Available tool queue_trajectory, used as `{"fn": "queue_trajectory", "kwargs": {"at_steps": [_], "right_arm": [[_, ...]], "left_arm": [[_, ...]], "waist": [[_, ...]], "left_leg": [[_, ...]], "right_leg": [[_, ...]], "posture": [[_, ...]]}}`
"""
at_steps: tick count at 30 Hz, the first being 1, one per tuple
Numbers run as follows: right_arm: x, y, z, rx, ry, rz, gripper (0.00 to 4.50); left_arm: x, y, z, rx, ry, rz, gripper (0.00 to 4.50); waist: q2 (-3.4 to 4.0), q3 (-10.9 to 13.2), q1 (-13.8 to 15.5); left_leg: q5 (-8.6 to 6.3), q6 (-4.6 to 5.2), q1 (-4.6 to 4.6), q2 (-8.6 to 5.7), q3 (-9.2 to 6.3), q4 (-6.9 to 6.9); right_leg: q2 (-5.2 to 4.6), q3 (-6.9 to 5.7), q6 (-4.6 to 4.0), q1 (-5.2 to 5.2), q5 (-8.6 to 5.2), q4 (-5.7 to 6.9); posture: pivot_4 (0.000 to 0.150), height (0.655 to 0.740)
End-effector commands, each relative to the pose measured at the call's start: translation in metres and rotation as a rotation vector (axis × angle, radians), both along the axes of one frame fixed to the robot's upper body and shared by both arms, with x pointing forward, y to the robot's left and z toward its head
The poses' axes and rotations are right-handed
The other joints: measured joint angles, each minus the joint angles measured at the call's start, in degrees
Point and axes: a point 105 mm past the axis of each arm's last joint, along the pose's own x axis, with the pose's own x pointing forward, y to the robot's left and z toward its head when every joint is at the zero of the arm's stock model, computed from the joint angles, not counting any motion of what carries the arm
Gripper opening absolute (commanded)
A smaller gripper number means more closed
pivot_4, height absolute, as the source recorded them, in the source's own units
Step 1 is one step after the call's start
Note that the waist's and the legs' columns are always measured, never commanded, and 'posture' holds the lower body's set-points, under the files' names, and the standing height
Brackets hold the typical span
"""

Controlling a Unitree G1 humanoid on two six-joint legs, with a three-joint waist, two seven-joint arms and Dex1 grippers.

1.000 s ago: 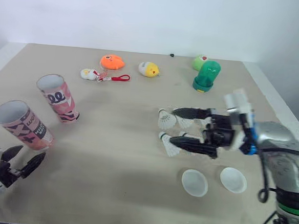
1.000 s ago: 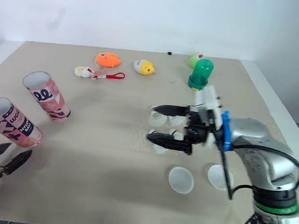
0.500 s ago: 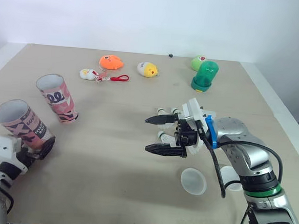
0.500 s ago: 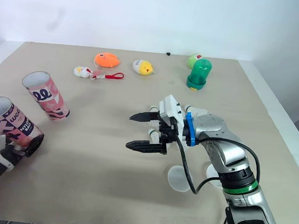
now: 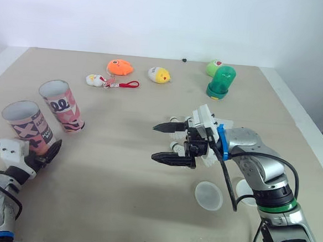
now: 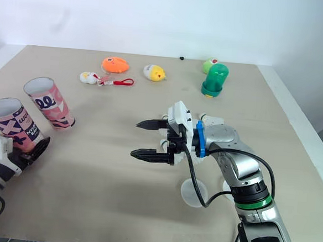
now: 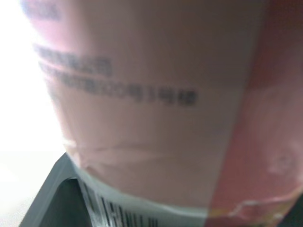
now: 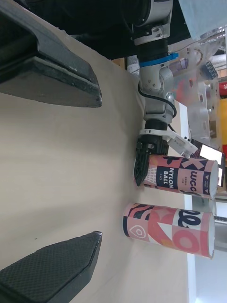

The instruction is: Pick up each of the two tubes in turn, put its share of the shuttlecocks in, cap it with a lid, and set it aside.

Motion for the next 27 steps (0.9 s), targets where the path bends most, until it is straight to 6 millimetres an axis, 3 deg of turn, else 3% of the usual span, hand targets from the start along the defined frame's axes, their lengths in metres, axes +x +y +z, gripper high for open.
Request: {"fn": "queue_trajectory", "kwargs": {"at_steps": [1,7,13,16,19,23,27], "right_arm": [[-0.008,-0.006,0.013,0.043,-0.042,-0.025,4.50],[-0.045,-0.028,0.008,0.079,0.107,-0.085,4.50],[-0.071,-0.050,-0.024,0.026,0.205,-0.284,4.50],[-0.064,-0.064,-0.054,-0.055,0.178,-0.475,4.50],[-0.050,-0.072,-0.075,-0.082,0.136,-0.620,4.50],[-0.045,-0.066,-0.082,-0.064,0.122,-0.647,4.50],[-0.029,-0.051,-0.085,-0.003,0.111,-0.722,4.50]], "left_arm": [[-0.006,0.000,0.000,0.013,0.005,0.000,3.08],[-0.025,-0.014,0.034,0.119,0.001,-0.128,3.08],[-0.054,-0.049,0.060,0.360,0.207,-0.507,3.08],[-0.062,-0.056,0.063,0.501,0.417,-0.713,3.08],[-0.055,-0.056,0.064,0.630,0.550,-0.828,3.08],[-0.044,-0.056,0.066,0.739,0.621,-0.886,3.08],[-0.032,-0.056,0.063,0.879,0.703,-0.960,3.08]], "waist": [[0.00,0.0,0.0],[-0.04,0.0,0.0],[-0.13,-0.1,0.0],[-0.09,-0.1,0.0],[-0.01,-0.1,0.0],[0.16,0.0,-0.2],[0.07,0.0,-0.2]], "left_leg": [[0.00,0.00,0.00,0.00,0.00,0.00],[-0.10,-0.01,-0.11,0.00,-0.02,-0.08],[-0.12,-0.02,-0.09,0.02,-0.13,-0.14],[-0.10,-0.03,0.01,0.01,0.02,-0.12],[-0.07,0.00,0.11,0.06,0.17,-0.10],[-0.07,0.00,0.14,0.47,0.56,-0.13],[-0.24,-0.16,-0.02,0.65,0.70,-0.17]], "right_leg": [[0.00,0.00,0.00,0.00,0.00,0.00],[-0.20,-0.02,-0.01,-0.07,-0.22,0.00],[-0.23,-0.17,-0.02,-0.03,-0.74,0.00],[-0.18,-0.13,-0.07,-0.02,-0.71,0.03],[-0.31,-0.19,-0.09,-0.07,-0.60,0.03],[-0.46,-0.35,-0.18,-0.19,-0.45,-0.06],[-0.10,-0.38,-0.21,-0.40,-0.52,-0.06]], "posture": [[0.150,0.7400],[0.150,0.7400],[0.150,0.7400],[0.150,0.7400],[0.150,0.7400],[0.150,0.7400],[0.150,0.7400]]}}
